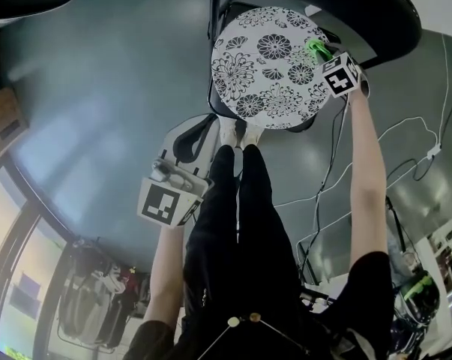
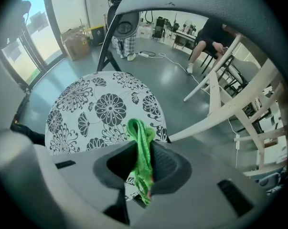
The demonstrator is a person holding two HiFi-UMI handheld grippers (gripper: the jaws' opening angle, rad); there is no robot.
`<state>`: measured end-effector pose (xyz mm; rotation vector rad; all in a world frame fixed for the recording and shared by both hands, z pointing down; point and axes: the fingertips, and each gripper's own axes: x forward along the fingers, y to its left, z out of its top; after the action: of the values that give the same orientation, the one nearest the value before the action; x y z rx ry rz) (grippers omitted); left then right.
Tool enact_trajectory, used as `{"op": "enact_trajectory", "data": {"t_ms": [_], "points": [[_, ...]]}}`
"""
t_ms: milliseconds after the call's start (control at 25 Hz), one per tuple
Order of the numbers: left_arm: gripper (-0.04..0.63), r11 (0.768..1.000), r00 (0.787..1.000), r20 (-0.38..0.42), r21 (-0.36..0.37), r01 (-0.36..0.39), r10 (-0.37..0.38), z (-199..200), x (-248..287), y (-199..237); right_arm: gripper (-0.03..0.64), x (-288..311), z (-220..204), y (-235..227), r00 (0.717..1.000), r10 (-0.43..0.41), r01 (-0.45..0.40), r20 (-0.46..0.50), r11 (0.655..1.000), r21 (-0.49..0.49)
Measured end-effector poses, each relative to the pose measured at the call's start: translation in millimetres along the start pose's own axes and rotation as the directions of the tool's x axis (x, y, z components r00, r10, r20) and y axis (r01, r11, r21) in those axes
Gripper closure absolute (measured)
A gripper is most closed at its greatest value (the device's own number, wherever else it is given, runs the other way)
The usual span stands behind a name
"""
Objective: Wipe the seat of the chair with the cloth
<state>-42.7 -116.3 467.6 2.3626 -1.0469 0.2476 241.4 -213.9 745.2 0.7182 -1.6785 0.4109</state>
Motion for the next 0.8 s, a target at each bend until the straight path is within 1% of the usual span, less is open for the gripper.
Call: {"op": "enact_trajectory", "data": {"t_ms": [120, 280, 560, 800], "points": [[0.589, 1.0, 1.0, 0.001, -0.002, 0.003, -0.003, -0.1, 0.8, -2.0, 0.531, -1.9, -3.1, 15.4, 0.999, 0.04, -0.04, 0.002, 0.999, 0.006], [0.589, 1.0, 1.0, 0.013, -0.009, 0.005, -0.005, 2.8, 1.9, -3.4, 0.531, -7.3, -26.1, 64.3, 0.995, 0.096, -0.097, -0.024, 0.994, -0.044], [0.589, 0.999, 0.999, 0.036, -0.037, 0.004, -0.003, 7.8, 1.9, -3.6, 0.531, -23.8, -68.0, 149.1, 0.981, 0.191, -0.192, -0.03, 0.981, -0.029], [0.589, 0.999, 0.999, 0.032, -0.037, 0.016, -0.015, 5.6, 3.0, -11.0, 0.531, -33.6, -80.7, 188.6, 0.969, 0.246, -0.246, -0.02, 0.969, -0.014]]}}
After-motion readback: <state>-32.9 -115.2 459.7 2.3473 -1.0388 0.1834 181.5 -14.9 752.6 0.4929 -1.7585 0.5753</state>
